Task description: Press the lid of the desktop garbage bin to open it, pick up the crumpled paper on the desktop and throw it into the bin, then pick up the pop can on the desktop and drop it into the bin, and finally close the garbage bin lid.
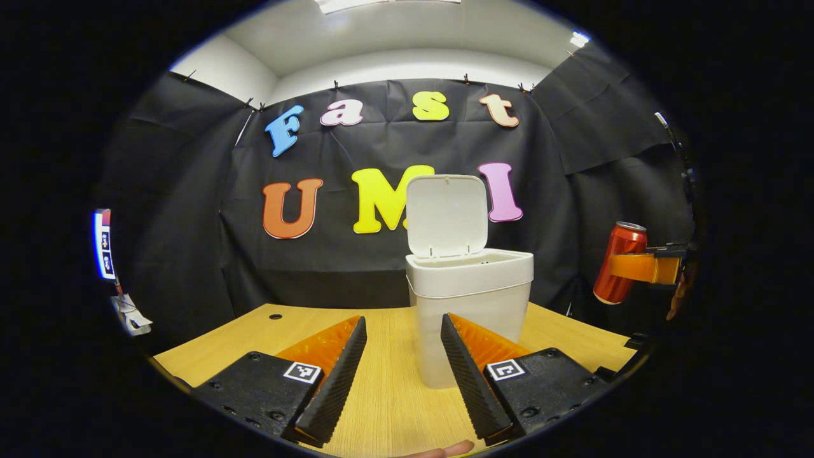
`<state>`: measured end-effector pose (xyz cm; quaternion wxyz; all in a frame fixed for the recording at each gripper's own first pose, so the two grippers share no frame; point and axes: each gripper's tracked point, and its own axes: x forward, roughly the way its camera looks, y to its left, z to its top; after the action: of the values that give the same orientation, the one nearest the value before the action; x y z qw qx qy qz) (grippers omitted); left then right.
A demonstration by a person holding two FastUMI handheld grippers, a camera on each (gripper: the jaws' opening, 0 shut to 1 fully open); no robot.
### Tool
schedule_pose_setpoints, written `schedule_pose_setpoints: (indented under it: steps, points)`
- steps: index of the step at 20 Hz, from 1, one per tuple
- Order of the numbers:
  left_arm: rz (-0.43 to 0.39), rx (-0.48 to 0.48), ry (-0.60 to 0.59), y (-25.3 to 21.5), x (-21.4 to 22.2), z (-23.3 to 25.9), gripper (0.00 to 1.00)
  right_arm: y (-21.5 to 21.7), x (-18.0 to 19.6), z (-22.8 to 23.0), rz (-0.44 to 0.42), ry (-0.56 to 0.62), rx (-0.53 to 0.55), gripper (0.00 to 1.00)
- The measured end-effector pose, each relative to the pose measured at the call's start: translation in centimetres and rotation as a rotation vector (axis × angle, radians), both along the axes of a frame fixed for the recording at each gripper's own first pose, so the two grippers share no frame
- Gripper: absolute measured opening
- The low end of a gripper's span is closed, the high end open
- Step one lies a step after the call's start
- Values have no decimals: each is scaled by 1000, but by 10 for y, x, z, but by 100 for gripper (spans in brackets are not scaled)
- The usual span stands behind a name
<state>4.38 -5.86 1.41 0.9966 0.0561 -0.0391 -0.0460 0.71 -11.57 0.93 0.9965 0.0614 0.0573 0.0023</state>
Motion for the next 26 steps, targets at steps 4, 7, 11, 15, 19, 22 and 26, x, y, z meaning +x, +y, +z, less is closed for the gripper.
schedule_pose_setpoints:
  steps: [4, 7, 11, 15, 19, 22, 26]
  points:
    - [1, 17, 15, 14, -12, -12, 84, 17, -4, 31, 28, -9, -25, 78]
    - [-25, -3, 45, 17, -15, -24, 80, 40, -2, 63, 60, -5, -101, 78]
    - [-34, -29, 68, 29, -19, -32, 80, 94, -2, 115, 154, -55, -170, 78]
    - [-8, -54, 85, 45, -18, -39, 80, 142, 11, 150, 189, -57, -180, 78]
    - [-19, -66, 96, 51, -21, -41, 80, 167, 31, 174, 212, -39, -193, 78]
    - [-14, -84, 95, 60, -21, -40, 80, 176, 53, 181, 214, 15, -150, 78]
    - [1, -104, 97, 72, -19, -40, 80, 176, 97, 187, 180, 69, -68, 78]
